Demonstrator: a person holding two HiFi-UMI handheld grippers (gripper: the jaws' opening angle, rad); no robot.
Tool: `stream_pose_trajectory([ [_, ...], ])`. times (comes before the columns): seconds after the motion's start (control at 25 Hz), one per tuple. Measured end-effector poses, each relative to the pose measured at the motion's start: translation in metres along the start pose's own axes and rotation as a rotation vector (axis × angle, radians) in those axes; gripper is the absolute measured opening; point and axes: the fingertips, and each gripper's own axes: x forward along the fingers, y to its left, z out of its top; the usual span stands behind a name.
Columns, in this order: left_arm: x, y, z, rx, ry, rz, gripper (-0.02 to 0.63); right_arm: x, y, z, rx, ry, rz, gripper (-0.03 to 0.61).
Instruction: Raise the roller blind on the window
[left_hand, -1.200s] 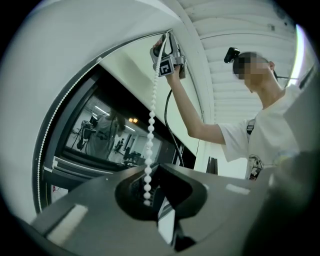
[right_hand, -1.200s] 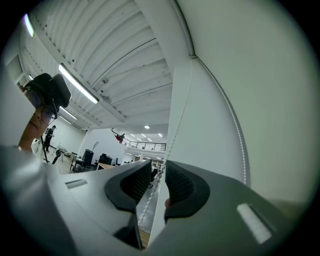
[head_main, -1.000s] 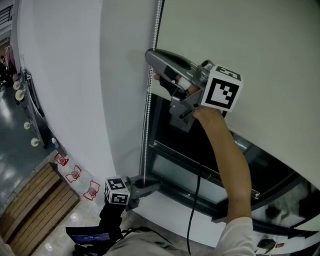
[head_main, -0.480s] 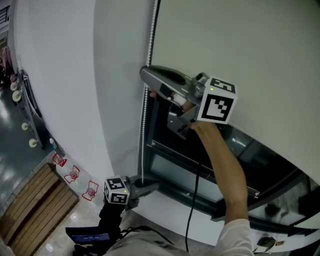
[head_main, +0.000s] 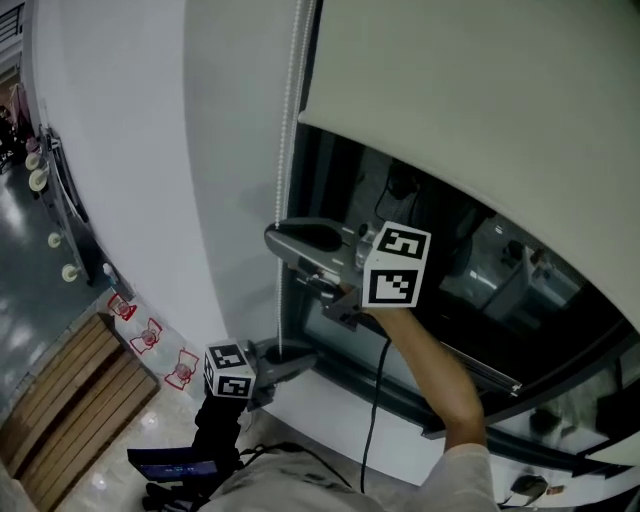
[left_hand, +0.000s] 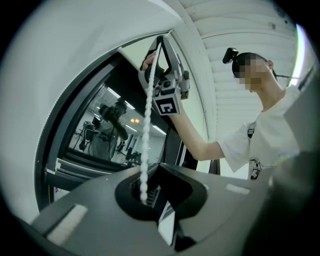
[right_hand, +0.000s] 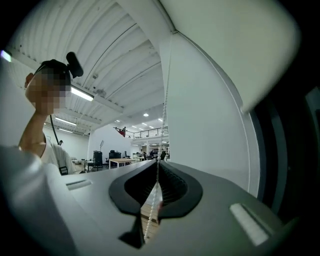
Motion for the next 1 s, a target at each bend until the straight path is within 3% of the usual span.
stream_pose_trajectory([
  [0.16, -0.004, 0.002, -0.001, 0.001, -0.001, 0.021, -0.002, -0.004, -0.001, -0.039, 0.061, 0.02, 0.006, 0.014],
  [0.4, -0.005, 0.004, 0.001, 0.006, -0.009, 0.044, -0.002, -0.01, 0.003, -0.054, 0.083, 0.029, 0.028, 0.015],
  [0.64, -0.012, 0.003, 0.002, 0.01, -0.017, 0.06, -0.002, -0.007, 0.008, -0.101, 0.139, 0.087, 0.03, 0.014],
  [0.8, -0.009, 0.005, 0.003, 0.018, -0.017, 0.066, -0.002, -0.017, 0.004, -0.109, 0.182, 0.064, 0.036, 0.015],
  [0.92, -0.01, 0.005, 0.006, 0.022, -0.02, 0.062, -0.002, -0.017, 0.002, -0.098, 0.109, 0.036, 0.024, 0.021],
  [0.96, -0.013, 0.004, 0.006, 0.024, -0.02, 0.06, -0.002, -0.014, 0.002, -0.092, 0.07, 0.03, 0.012, 0.044],
  [1.0, -0.016, 0.003, 0.006, 0.026, -0.02, 0.058, -0.002, -0.01, 0.002, -0.084, 0.044, 0.02, 0.004, 0.119],
])
